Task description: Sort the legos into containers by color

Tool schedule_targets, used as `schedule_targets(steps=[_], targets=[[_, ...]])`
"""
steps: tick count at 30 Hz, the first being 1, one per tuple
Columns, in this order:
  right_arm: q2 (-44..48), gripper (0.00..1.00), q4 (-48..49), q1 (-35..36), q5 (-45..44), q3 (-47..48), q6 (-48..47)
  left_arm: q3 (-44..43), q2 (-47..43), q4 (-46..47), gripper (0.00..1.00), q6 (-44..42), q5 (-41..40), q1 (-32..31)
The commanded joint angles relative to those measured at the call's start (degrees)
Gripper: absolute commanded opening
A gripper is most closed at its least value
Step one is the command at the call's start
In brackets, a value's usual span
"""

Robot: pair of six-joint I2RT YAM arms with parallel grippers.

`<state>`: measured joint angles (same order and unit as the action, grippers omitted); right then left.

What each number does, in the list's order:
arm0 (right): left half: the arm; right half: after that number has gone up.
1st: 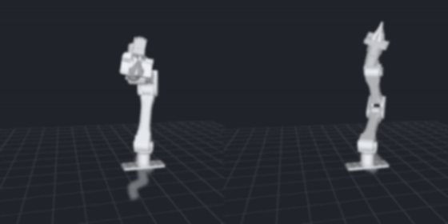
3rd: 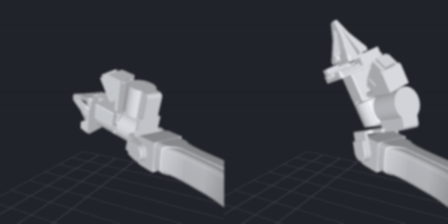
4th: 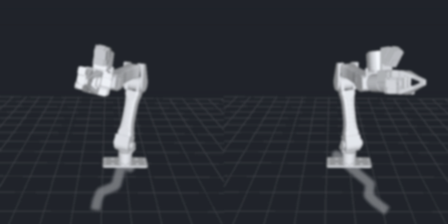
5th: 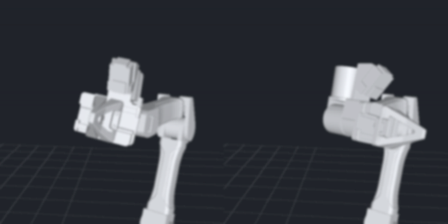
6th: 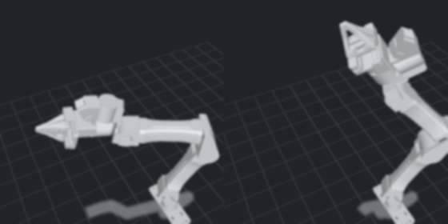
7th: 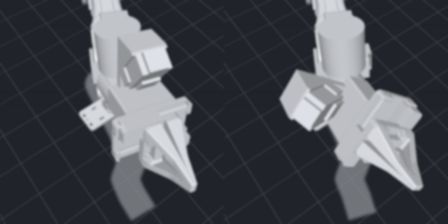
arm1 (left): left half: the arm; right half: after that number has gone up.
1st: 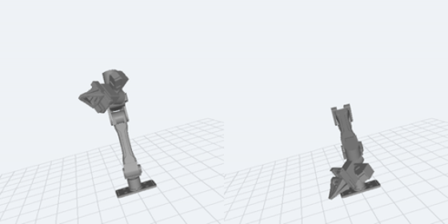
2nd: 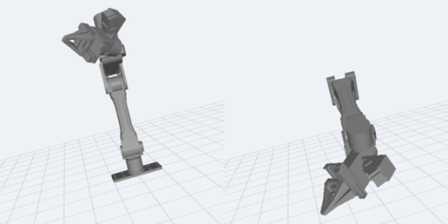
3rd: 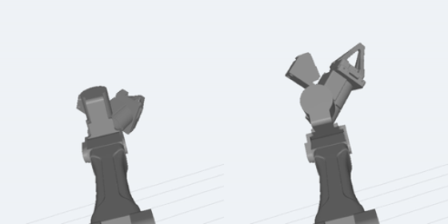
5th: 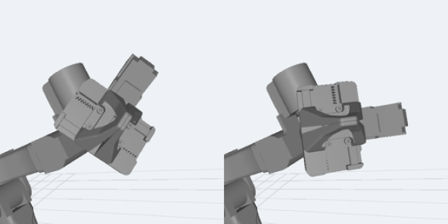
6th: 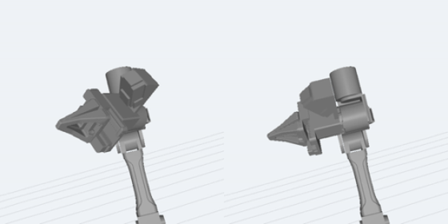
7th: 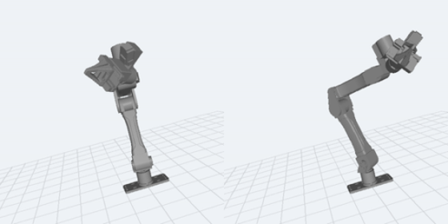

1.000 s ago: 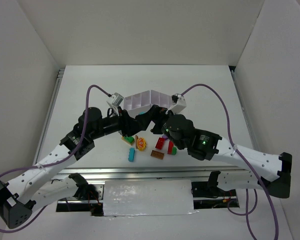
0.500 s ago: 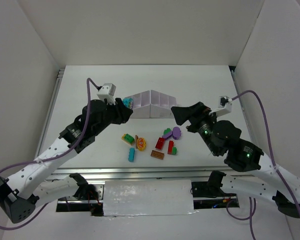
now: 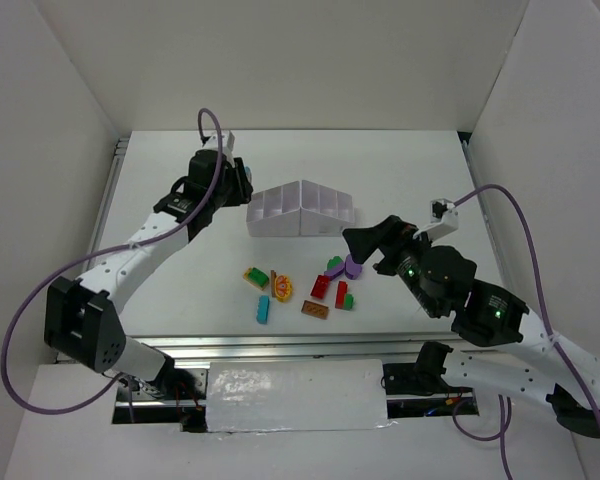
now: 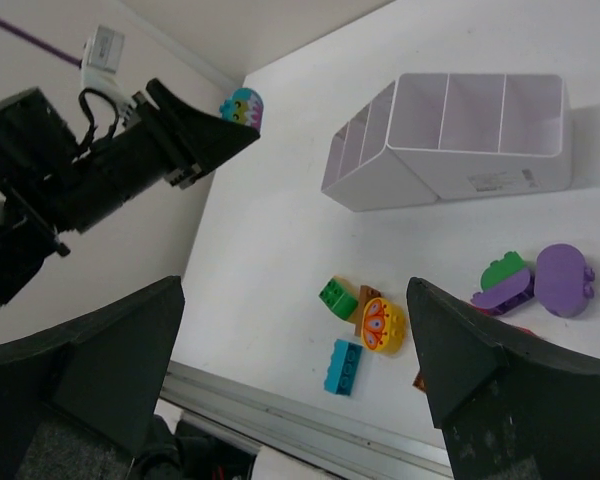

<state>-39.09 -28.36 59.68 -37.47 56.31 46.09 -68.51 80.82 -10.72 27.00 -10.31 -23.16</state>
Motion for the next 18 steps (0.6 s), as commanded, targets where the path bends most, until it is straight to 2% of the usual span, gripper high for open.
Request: schedule_targets(steps=[1,15,18], targets=[[0.8,1.00,-0.7,-0.4,0.6,-1.1,-0.9,-3.7,4.2,2.6,0.00,-2.0,3.6,1.0],[1.1,1.00,-1.6,-0.5,0.5,-3.0,-1.3,-3.9,13.3,4.0,0.00,1.4,5.4,2.2],[0.9,1.00,-1.2,-0.6,0.5,-3.1,-1.3,-2.6,13.8,4.6,0.04,1.9,5.3,2.3]])
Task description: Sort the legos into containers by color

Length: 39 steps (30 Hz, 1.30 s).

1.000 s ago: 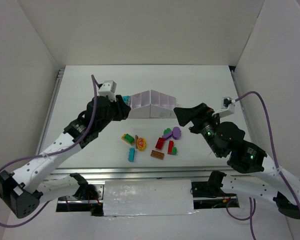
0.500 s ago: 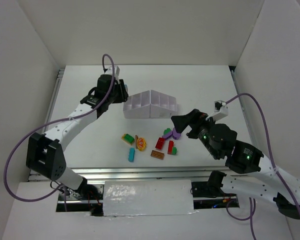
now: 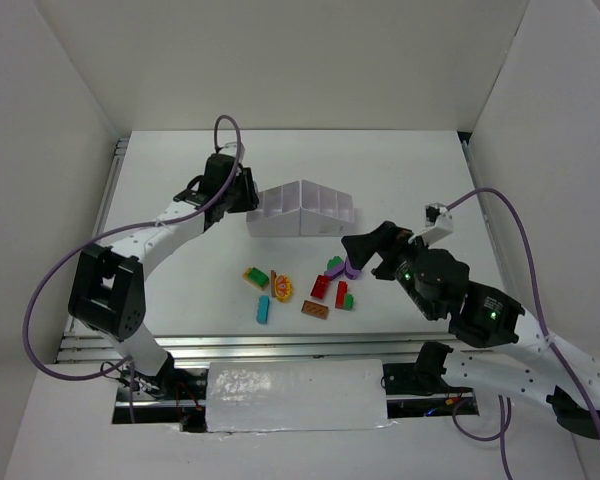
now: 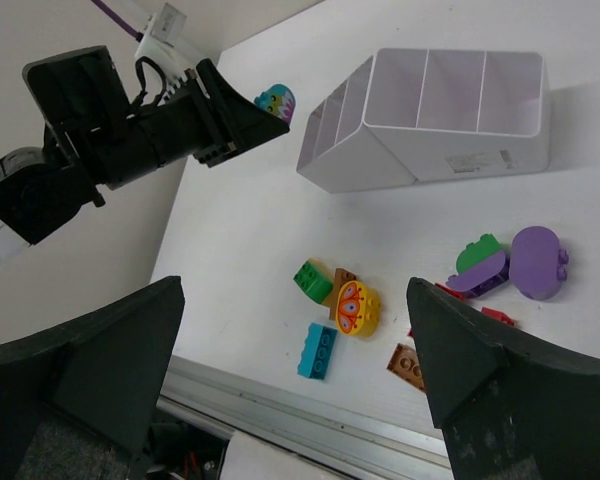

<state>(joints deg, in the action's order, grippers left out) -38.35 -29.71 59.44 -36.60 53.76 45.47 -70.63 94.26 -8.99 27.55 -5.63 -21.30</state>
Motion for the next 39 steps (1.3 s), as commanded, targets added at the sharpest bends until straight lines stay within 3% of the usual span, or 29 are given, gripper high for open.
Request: schedule_targets(steps=[1,19,25,39], targets=[[-0.1,1.00,0.2,-0.4,-0.4,-0.6,-0.8,-0.1,0.6,3.5,0.05,1.5,1.3,0.6],[-1.7,1.00,0.5,-0.3,0.3,-0.2,-1.0,1.1,3.7,4.4,0.27,0.5,6.1,2.1],[-1.6,1.00,0.6,-0.4,0.4,-0.4,-1.1,1.0,4.8,4.3,0.41,0.8,6.9,2.3],[-1.7,1.00,0.2,-0.3,0.0,0.2,-1.8,1.5,4.7,4.3,0.62,2.0,6.2,2.5]])
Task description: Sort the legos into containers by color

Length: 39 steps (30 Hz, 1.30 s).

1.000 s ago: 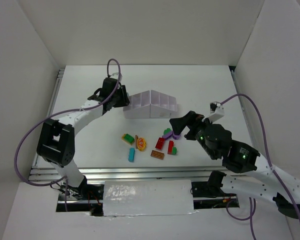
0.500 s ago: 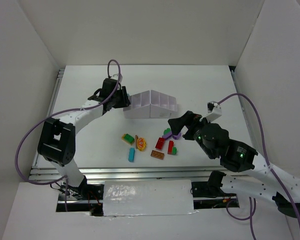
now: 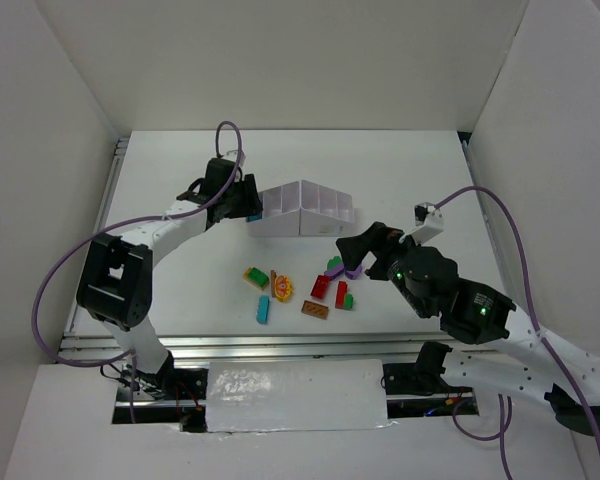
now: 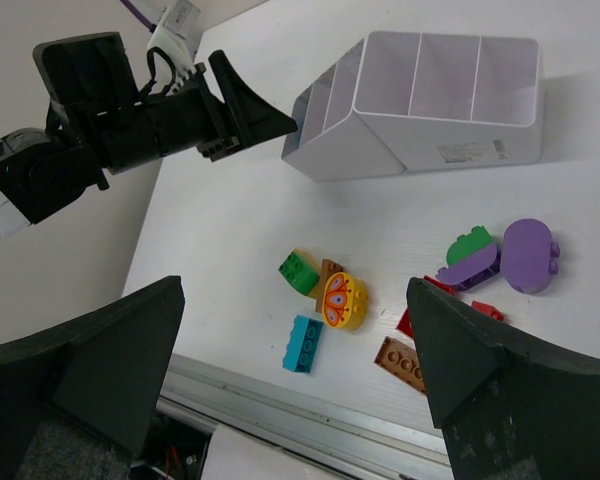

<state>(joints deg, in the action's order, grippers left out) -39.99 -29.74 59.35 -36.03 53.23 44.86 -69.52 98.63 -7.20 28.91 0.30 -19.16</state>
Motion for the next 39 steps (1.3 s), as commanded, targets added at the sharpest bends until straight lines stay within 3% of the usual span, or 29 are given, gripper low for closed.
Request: schedule_targets(steps=[1,7,8,10,11,16,21,26,31,39], targets=[[-0.2,1.00,0.3,-0.3,-0.4,0.8,-1.2,0.6,0.2,2.8,0.63,0.6,0.4,0.4],[-1.0,1.00,0.9,-0.2,0.3,1.1,-1.5,1.4,-3.9,1.8,0.65,1.3,0.0,0.4],[-1.1,1.00,0.9,-0.1,0.3,1.0,-1.5,1.7,-5.0,1.2,0.72,1.6,0.0,0.4],[-1.7,1.00,1.2,-0.2,0.6,0.8,-1.5,2.6,-9.1,0.4,0.96,2.2,-2.0,0.4],[-1.9,1.00,1.4,-0.3,1.0,0.6,-1.6,3.2,-12.3,-1.4,0.99,2.9,-3.7,0.4],[-7.3,0.99,-0.4,-0.3,2.1,1.2,0.3,8.0,-23.8,-10.3,0.99,8.5,-11.9,-0.7],[-10.6,0.99,-1.6,-0.4,1.9,2.3,2.2,16.7,-34.1,-16.6,1.00,13.4,-20.5,-13.7],[-9.9,0.95,0.7,-0.4,6.5,2.0,1.0,26.3,-37.3,-13.2,0.91,15.6,-12.2,-18.4],[-12.5,0.94,-3.0,-0.3,6.1,2.3,3.4,30.5,-35.0,-11.3,0.87,18.9,-14.1,-25.0],[-10.6,0.94,-2.3,-0.4,8.1,0.3,2.9,30.4,-26.7,-9.7,0.76,22.2,-17.5,-32.7]])
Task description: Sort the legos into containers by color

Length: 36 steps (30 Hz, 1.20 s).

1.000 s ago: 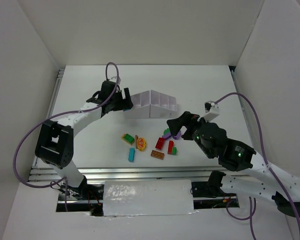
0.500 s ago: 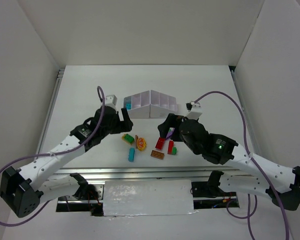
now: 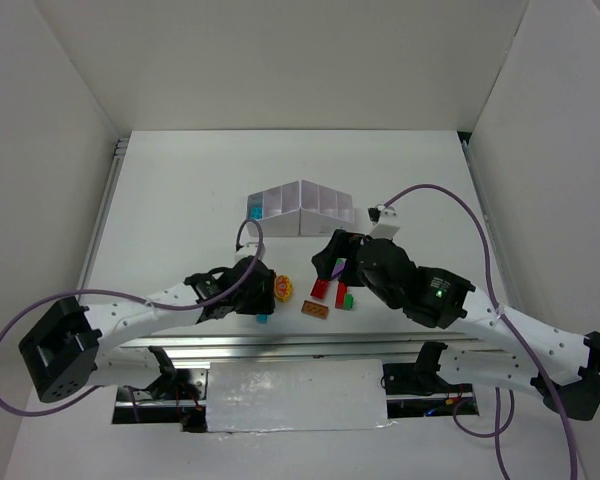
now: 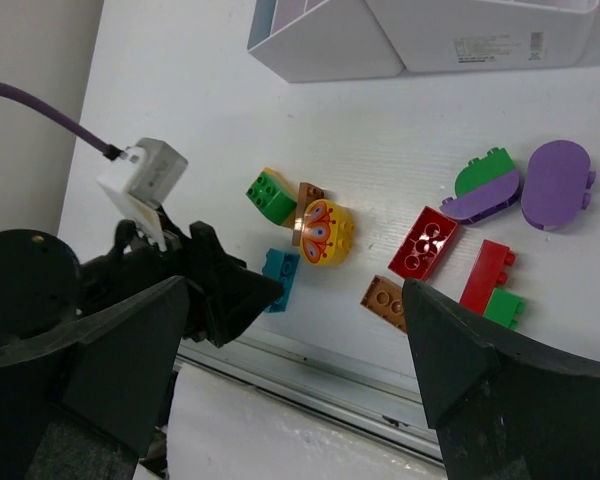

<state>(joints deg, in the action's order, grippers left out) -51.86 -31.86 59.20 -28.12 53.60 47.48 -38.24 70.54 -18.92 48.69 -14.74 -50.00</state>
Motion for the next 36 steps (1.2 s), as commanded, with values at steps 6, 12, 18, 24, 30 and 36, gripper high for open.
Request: schedule_targets(steps=[6,12,18,24,30,36], targets=[[1.1,0.94,0.0,-0.2,0.8,-0.1,-0.3,-2.0,5.7,0.3,0.61,3.5,-5.8,-2.8],[1.3,0.94,0.1,-0.2,0.6,-0.1,-0.9,-2.2,9.4,2.0,0.48,2.9,-5.3,-3.1],[1.4,0.94,-0.4,-0.3,0.3,0.3,-1.3,-4.0,9.2,-0.1,0.00,3.3,-6.9,-5.3],[2.6,0.94,-1.9,-0.2,-2.2,0.7,-1.3,-11.8,-4.0,-12.5,0.00,3.6,-12.5,-9.0],[3.3,0.95,-0.8,-1.7,-2.0,1.0,-2.6,-22.0,-4.6,-15.0,0.00,-5.9,-15.1,2.8],[1.9,0.94,-1.0,-2.5,-0.4,2.1,-3.4,-37.2,13.2,-13.0,0.00,-18.5,-8.1,18.8]])
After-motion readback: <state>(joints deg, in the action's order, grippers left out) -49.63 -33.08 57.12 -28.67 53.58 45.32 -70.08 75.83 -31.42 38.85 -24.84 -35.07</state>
